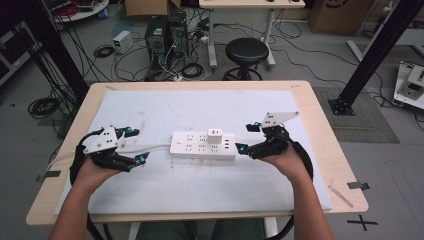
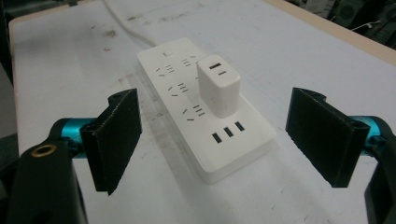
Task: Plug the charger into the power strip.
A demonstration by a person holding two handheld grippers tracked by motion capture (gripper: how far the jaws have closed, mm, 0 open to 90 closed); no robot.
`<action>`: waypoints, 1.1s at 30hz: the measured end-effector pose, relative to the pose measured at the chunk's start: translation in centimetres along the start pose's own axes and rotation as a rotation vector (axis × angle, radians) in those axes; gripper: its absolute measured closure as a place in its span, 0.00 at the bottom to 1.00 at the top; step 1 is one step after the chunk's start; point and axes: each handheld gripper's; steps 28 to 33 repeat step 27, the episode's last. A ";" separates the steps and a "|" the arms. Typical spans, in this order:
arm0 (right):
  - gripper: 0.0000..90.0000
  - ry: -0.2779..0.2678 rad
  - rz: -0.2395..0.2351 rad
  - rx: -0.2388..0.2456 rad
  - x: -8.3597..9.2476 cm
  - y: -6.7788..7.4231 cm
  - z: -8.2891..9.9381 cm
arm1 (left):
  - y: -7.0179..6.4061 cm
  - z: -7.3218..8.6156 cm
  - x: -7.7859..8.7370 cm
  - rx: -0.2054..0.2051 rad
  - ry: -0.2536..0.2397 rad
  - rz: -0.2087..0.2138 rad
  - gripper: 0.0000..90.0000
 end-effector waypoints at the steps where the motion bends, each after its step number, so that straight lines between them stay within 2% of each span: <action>1: 0.21 -0.008 0.009 -0.009 0.2 0.0 0.4 | -0.1 0.0 -0.1 0.007 -0.005 0.000 0.21; 8: 0.21 -0.021 0.023 -0.031 0.6 -0.2 1.9 | -0.3 -0.3 0.0 -0.001 -0.001 -0.003 0.21; 33: 0.21 -0.012 0.038 -0.029 0.6 -0.3 1.9 | 0.0 -0.1 -0.6 0.015 0.011 -0.011 0.21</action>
Point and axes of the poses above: each handheld gripper's, and its own axes: x roughly backward along the jaws, z roughly out of its underside, y roughly to its left, and after that the axes turned 6 degrees about z, right-handed
